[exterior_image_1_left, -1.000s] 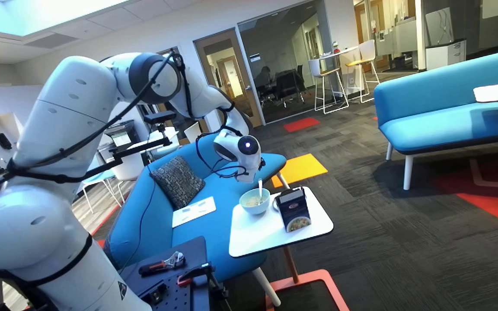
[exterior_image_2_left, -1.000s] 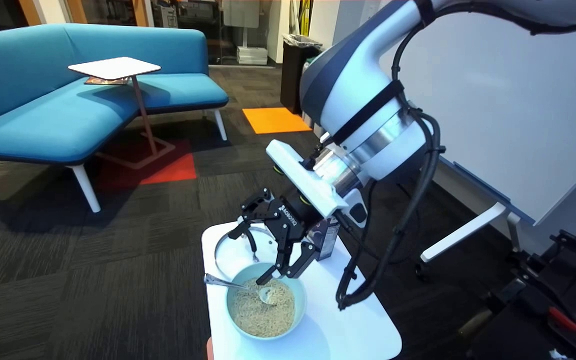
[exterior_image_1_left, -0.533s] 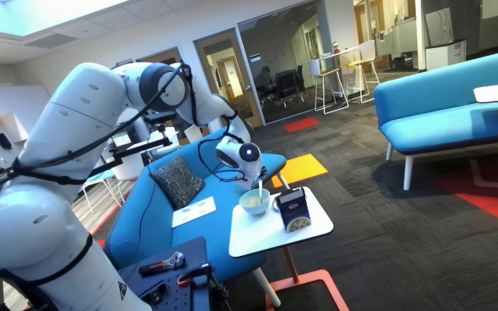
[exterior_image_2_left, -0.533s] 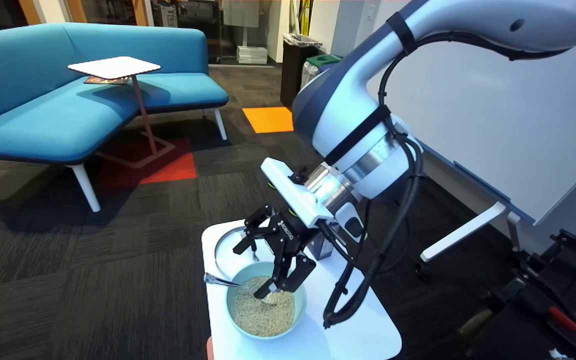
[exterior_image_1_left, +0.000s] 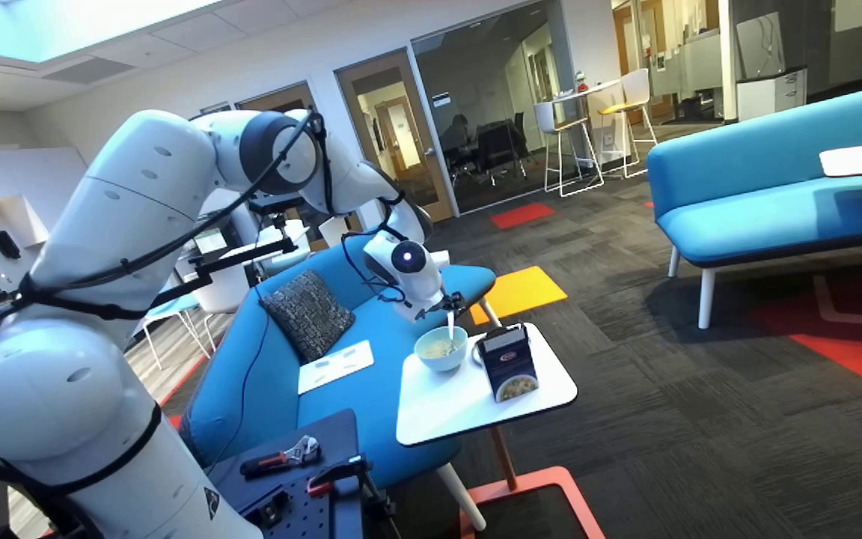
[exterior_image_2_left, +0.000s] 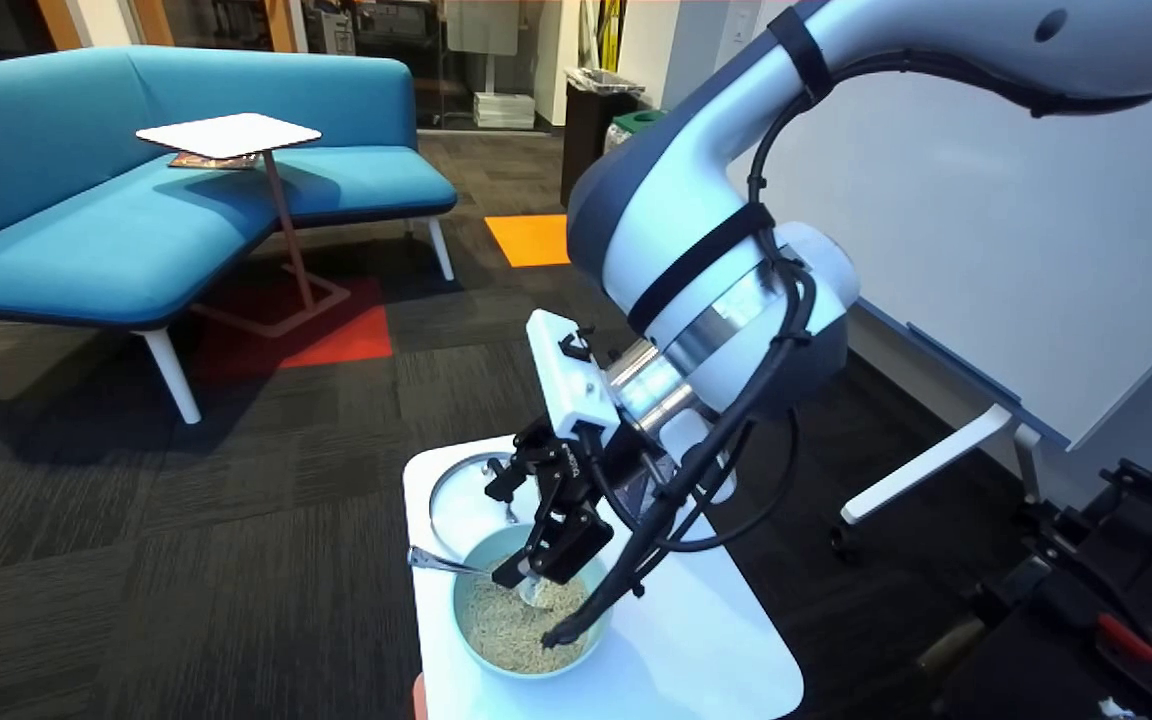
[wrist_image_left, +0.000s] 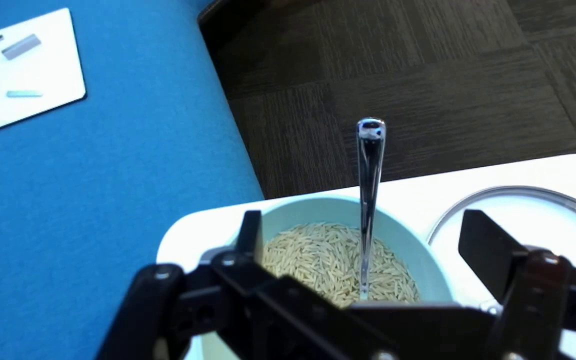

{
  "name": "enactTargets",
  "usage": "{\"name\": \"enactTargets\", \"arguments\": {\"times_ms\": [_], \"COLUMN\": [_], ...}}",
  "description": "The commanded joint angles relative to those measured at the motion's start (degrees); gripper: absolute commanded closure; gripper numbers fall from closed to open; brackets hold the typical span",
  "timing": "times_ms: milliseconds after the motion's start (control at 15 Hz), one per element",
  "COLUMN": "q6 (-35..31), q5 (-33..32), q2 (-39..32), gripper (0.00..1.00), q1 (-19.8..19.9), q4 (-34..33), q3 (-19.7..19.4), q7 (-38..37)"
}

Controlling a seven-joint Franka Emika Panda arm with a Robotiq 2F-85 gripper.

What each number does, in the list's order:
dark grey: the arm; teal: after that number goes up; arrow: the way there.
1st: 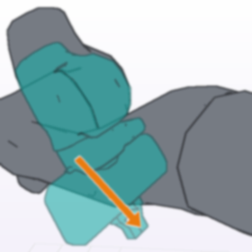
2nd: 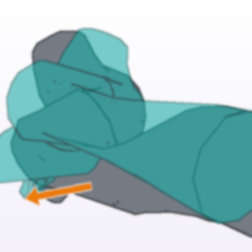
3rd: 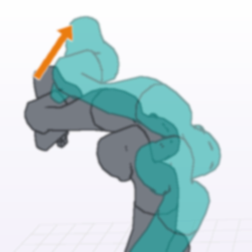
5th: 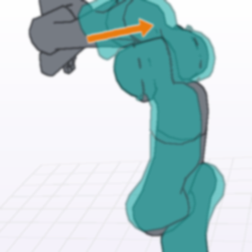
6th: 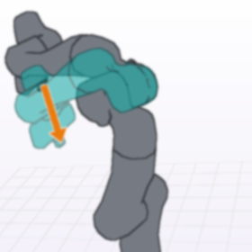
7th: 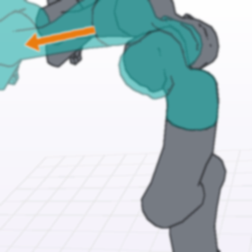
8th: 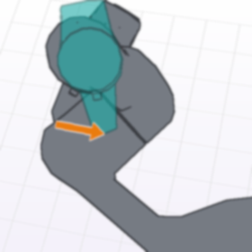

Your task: Use the spoon to stir the contents in the blue bowl

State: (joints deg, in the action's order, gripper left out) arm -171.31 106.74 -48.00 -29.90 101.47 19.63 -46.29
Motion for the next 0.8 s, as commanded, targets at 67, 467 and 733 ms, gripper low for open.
{"name": "enactTargets", "arguments": {"times_ms": [67,467,733], "q6": [-6.7,-8.1,-8.3], "q5": [1.5,1.6,-1.0], "q2": [-2.6,-7.1,-9.9], "gripper": [0.0,0.0,0.0], "q1": [-2.8,-4.5,-4.8], "q4": [-4.9,-11.0,-14.1], "q3": [0.9,0.5,0.7], "q7": [-7.7,-8.9,-11.7]}}
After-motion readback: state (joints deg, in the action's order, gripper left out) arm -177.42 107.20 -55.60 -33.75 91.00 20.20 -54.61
